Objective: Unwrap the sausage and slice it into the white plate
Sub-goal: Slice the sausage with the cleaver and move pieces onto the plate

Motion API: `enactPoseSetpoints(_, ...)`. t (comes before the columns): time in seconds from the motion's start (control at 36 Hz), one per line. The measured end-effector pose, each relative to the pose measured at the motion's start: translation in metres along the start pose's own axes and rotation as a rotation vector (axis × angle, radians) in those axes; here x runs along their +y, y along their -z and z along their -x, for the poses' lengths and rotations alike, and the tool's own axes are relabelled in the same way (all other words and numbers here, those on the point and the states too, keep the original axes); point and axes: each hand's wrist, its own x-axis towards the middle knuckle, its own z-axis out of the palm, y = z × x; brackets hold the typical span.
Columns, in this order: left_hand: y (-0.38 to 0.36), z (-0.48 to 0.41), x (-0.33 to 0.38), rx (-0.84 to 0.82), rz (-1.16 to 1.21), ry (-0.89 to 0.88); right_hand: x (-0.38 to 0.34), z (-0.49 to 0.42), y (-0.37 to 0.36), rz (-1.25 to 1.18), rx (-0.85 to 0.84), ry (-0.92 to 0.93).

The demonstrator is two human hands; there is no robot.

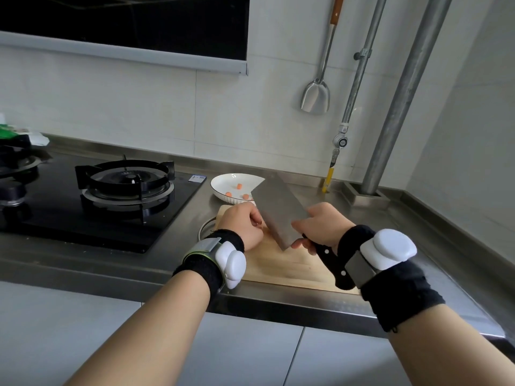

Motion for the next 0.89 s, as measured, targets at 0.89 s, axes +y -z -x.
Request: enactPoseSetpoints(0.89,0.001,-0.007,0.024,0.070,0.529,0.206,0.055,-0.023,0.016,-0.999,-0.253,-0.221)
